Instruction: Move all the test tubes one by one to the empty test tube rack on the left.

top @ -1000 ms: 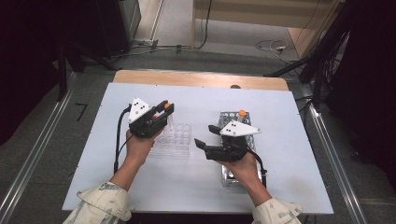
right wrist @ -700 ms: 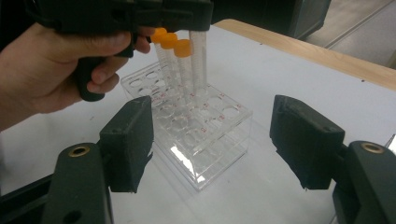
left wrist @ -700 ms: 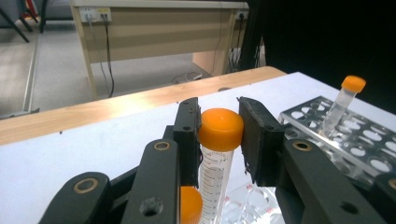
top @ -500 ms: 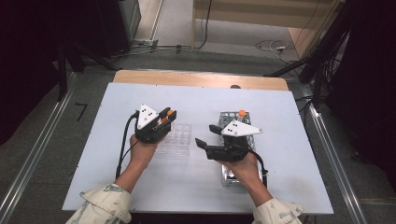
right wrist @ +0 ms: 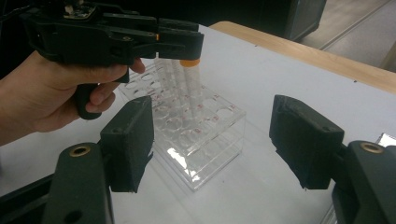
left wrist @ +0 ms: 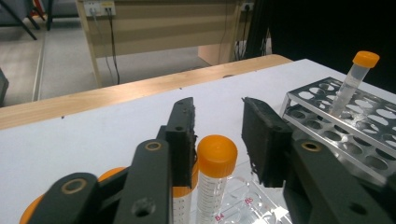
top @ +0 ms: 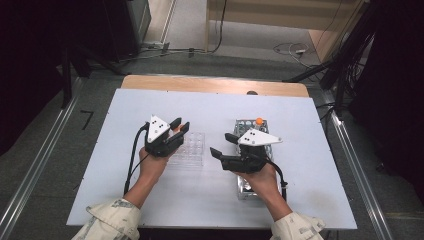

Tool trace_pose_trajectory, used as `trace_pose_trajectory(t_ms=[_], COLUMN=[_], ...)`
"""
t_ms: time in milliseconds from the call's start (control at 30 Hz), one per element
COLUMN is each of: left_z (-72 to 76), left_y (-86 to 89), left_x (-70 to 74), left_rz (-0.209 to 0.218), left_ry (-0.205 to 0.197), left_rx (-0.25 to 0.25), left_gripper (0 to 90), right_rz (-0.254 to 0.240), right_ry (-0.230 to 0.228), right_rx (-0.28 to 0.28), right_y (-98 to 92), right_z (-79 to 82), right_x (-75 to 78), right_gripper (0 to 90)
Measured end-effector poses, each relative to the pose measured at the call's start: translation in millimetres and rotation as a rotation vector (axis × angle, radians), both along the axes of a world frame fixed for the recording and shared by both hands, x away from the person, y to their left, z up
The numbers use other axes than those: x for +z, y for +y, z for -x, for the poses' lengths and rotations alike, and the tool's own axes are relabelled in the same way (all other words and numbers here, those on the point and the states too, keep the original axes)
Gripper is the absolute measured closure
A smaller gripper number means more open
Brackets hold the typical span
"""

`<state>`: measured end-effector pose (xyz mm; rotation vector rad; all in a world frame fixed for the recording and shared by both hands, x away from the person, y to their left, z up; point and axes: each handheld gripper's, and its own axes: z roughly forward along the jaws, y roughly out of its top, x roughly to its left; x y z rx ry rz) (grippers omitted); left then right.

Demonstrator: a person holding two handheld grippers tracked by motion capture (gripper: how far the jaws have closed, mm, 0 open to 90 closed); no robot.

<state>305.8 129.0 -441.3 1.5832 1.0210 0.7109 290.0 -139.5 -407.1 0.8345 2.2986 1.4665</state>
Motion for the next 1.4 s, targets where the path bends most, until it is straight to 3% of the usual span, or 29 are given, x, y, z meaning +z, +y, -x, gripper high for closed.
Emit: trace_pose_trajectory(t_ms=[200,433,700,1100,1400], left_z=[4.5,10.8,14.4,21.0,25.3], left_y=[-0.5,-8.8,-18.4,-18.1,-20.7], left_x=[9.1,15.6,17.4,17.1,14.7], left_rz=[0.033,0.034,0.045,0.042,0.037], left_ry=[-0.019,-0.015,0.01,0.021,0.029], left_rx=[-0.009,-0.032,-0.068,-0.082,-0.095], left_gripper=[39.7,23.7,19.2,18.1,18.1], right_rz=[-0.012,-0.017,-0.019,0.021,0.044], right_ry=[-0.019,-0.036,-0.068,-0.071,-0.06], right_rx=[-0.041,-0.119,-0.217,-0.323,-0.343], right_y=[-9.9,-32.5,-62.0,-83.4,-87.7], right_z=[-4.3,-16.0,-30.0,-47.5,-64.4], right_x=[2.1,1.0,-2.8,-22.7,-41.2], right_gripper=[29.2,29.2,29.2,30.4,35.2])
